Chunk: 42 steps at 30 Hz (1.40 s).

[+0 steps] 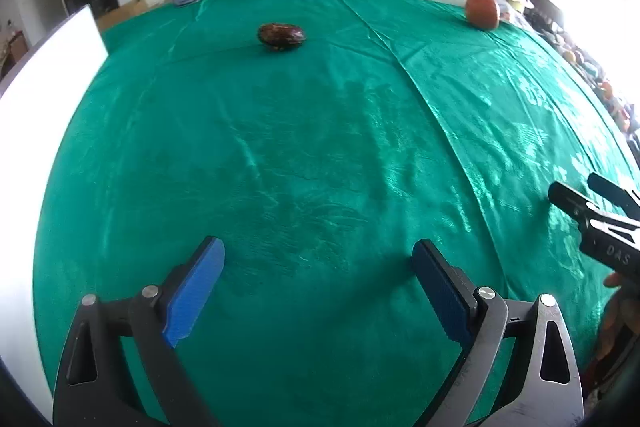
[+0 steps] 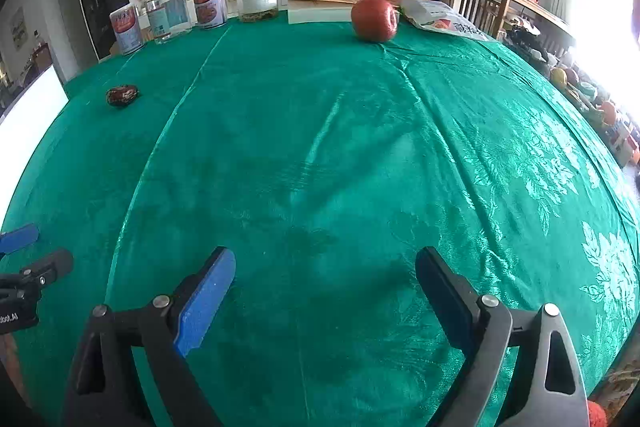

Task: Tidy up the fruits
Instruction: 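Withdraw both open grippers from the tray back over the table, then move the right gripper to the red apple and close on it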

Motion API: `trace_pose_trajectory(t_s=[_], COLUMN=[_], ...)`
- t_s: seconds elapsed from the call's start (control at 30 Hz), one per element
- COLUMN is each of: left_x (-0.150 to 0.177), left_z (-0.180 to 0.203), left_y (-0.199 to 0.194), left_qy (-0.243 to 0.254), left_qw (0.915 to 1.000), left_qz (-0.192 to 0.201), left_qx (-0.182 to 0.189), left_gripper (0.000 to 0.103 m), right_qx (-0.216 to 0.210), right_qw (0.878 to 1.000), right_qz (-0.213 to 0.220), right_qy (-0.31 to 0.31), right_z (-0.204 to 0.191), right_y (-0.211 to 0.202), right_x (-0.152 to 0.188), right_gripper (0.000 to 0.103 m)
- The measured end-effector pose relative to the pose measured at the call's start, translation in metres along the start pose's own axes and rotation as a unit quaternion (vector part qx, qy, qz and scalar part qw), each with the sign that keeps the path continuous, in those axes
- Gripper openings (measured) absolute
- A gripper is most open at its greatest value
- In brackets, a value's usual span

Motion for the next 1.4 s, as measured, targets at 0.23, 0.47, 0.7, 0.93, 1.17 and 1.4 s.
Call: trace_pose_trajectory(t_s=[0.23, 0.47, 0.7, 0.93, 1.17, 1.4], left_x=[0.006, 0.006, 0.006, 0.006, 0.005, 0.005], left_z=[0.000, 0.000, 0.000, 0.000, 0.001, 0.001], left_y=[0.000, 0.000, 0.000, 0.000, 0.000, 0.000], left_qy=[-0.005, -0.004, -0.004, -0.004, -0.002, -0.002], left_qw=[0.9997, 0.9997, 0.9997, 0.9997, 0.9997, 0.9997], left_qz=[0.016, 0.017, 0.017, 0.017, 0.018, 0.018], left_qx=[-0.017, -0.016, -0.015, -0.015, -0.014, -0.014], left_gripper=[0.102, 0.102, 0.102, 0.102, 0.102, 0.102], right_qx=[0.017, -0.006, -0.006, -0.005, -0.001, 0.054], right_qw=[0.999, 1.000, 1.000, 1.000, 1.000, 0.995], right_qz=[0.015, -0.003, -0.008, -0.010, 0.012, 0.063], right_qy=[-0.032, -0.006, 0.000, -0.001, -0.017, -0.057], right_z=[-0.008, -0.002, -0.001, -0.002, -0.001, 0.006], right_y=[0.009, 0.015, 0.016, 0.017, 0.013, 0.059], right_x=[0.015, 0.015, 0.017, 0.018, -0.005, -0.183], right_gripper=[0.091, 0.092, 0.095, 0.097, 0.097, 0.097])
Point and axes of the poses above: each gripper's, at about its wrist camera, not at the fingertips, and y roughly the way its jaws point, z to its right, x to its underside, the point moved 8 cm from there along y, roughly the way its jaws point, and after that the axes turned 11 degrees about y, right-handed, at the moved point
